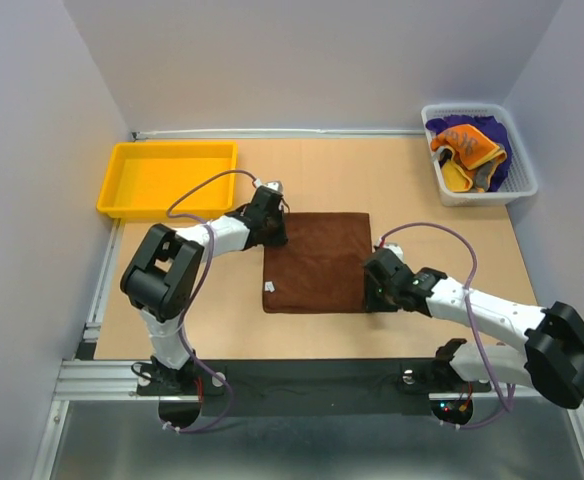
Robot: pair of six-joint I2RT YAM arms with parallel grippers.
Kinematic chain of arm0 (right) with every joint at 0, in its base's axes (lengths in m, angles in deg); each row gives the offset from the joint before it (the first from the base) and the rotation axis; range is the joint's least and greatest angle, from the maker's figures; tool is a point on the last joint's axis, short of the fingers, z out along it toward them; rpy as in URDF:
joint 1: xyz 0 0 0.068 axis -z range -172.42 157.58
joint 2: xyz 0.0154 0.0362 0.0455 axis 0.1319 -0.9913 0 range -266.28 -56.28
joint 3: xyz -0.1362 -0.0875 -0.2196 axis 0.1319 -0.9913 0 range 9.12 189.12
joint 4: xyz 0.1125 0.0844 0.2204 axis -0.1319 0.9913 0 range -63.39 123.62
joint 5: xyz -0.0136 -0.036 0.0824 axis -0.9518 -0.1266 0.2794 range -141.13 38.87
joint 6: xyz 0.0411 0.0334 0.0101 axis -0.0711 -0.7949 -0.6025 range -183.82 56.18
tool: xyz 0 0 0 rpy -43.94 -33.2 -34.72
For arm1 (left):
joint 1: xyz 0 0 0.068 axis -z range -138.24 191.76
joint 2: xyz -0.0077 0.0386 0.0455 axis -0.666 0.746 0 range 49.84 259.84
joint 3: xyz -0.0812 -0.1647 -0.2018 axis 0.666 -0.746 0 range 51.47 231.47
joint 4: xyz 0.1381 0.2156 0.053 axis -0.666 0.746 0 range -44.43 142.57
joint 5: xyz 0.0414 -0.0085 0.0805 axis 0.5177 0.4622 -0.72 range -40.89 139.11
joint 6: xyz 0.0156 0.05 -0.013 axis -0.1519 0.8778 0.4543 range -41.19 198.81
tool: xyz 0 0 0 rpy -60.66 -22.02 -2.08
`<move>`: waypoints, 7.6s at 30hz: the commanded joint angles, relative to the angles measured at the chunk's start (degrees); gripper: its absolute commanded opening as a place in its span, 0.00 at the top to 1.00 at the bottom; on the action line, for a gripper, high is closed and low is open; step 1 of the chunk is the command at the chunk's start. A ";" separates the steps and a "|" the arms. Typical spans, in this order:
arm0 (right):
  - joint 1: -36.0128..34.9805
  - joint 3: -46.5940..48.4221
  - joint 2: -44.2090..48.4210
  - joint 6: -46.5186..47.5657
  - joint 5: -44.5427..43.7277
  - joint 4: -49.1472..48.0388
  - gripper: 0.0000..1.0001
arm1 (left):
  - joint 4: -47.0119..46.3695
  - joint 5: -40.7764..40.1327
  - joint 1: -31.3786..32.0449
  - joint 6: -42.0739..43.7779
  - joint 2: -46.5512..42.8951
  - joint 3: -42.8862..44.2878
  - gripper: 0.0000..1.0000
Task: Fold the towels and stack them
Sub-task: Fold the towel
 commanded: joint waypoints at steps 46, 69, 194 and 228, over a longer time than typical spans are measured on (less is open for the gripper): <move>-0.02 12.32 -16.76 7.11 -3.68 -15.85 0.56 | 11.76 -5.74 9.36 -20.85 -39.50 -30.83 0.73; -0.11 9.59 -17.55 6.32 -3.23 -17.79 0.56 | 11.85 -4.77 10.77 -20.33 -37.48 -28.90 1.00; 30.13 48.88 -51.04 67.84 29.64 -3.64 0.99 | 24.77 -0.20 -6.63 40.32 18.50 34.30 0.54; 30.13 49.49 -49.11 67.76 25.95 -3.73 0.99 | 28.55 2.70 -9.53 38.12 20.71 27.53 0.64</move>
